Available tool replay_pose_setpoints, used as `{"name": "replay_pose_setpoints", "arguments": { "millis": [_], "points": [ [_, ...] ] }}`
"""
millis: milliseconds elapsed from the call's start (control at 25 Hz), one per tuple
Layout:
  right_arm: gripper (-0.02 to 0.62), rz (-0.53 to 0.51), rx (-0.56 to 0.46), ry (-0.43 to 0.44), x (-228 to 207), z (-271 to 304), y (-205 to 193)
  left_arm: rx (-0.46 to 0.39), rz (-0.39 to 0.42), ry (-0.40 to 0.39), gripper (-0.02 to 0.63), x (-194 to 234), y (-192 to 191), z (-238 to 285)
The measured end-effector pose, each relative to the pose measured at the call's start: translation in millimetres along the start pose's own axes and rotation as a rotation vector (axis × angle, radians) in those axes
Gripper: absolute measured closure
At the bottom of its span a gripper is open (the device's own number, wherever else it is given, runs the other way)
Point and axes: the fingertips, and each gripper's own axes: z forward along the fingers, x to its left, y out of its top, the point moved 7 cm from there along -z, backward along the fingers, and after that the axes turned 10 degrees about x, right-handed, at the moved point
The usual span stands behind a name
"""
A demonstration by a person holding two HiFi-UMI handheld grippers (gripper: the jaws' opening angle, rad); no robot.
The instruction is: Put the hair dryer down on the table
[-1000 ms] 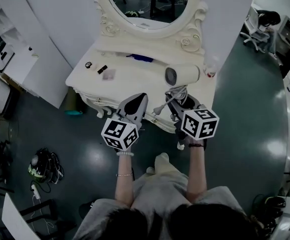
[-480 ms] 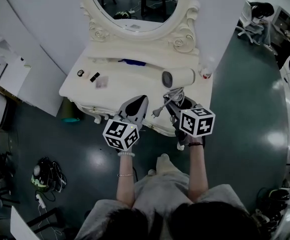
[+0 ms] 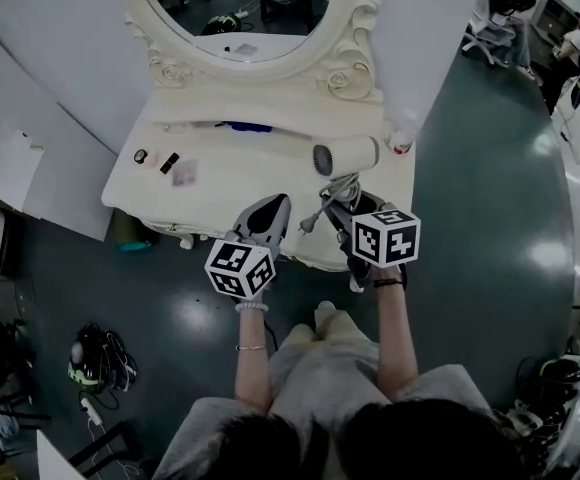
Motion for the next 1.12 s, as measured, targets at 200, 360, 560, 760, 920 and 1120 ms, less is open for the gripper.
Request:
{"name": "replay_pose_setpoints", "arguments": {
  "millis": [200,360,560,760,920,1120],
  "points": [
    [0.408,0.002,0.042,0.007,0.6,12.6,-4.2,0.033,-0.031,0.0,0.601,6.4,-11.5,3.9],
    [0.408,0.011,0.075,0.011,2.8,26.3,-3.7,0.067,-0.047,0.001,0.601,18.0,-15.0,4.5],
    [0.408,0.033,0.129,0.022,1.7,53.1,-9.6,0.101,-0.077,0.01,0.601,36.9,-26.6,5.1],
    [0.408,0.025,0.205,0.023,0.3,79.7,-19.7,0.138,-0.111,0.021,0.601,53.3,-41.3,4.8],
    [0.408,0.003,0.258,0.008,1.2,96.8,-22.3,0.15,-0.133,0.02,0.601,65.1,-47.0,7.0],
    [0.408,-0.012,0.302,0.0,-1.4,111.5,-21.8,0.175,-0.154,0.009,0.601,73.5,-54.0,15.7]
  ]
}}
